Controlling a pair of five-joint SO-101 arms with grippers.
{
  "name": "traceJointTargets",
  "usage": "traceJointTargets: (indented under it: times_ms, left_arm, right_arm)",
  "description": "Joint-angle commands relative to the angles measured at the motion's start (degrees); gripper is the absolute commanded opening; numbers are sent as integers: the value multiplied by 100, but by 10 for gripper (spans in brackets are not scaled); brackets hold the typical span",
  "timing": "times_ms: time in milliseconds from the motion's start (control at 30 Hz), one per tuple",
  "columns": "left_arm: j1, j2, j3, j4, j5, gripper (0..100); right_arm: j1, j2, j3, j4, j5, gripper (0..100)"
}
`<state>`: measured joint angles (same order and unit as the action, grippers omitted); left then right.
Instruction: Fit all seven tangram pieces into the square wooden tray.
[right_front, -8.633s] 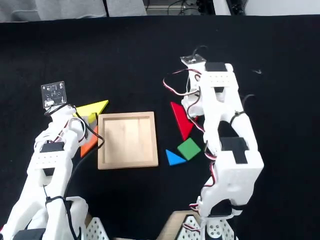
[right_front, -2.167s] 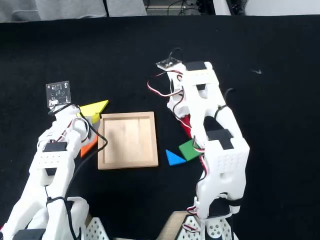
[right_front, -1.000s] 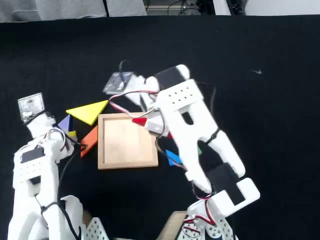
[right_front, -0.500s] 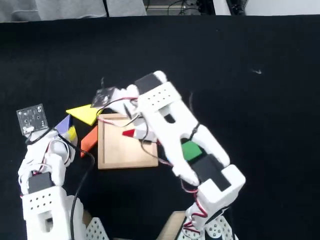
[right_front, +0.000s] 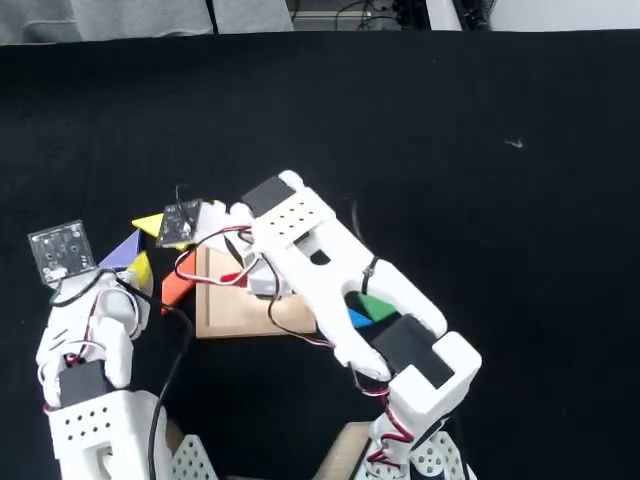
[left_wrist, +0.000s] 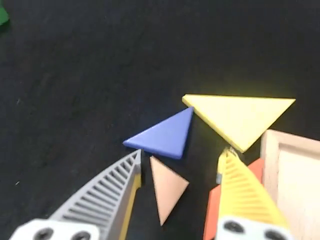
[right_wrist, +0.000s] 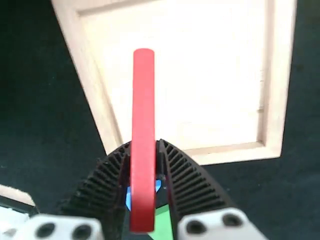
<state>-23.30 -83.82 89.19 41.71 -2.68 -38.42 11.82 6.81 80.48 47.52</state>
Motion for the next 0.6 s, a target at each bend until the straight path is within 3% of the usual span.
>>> traceJointTargets:
  times_ms: [0, 567]
  left_arm:
    - [198, -237, 22, 105, -62, 245]
    - [637, -281, 119, 176, -668, 245]
  right_arm:
    - [-53, -40, -40, -79, 149, 10]
    - [-281, 321, -57, -501, 167, 10]
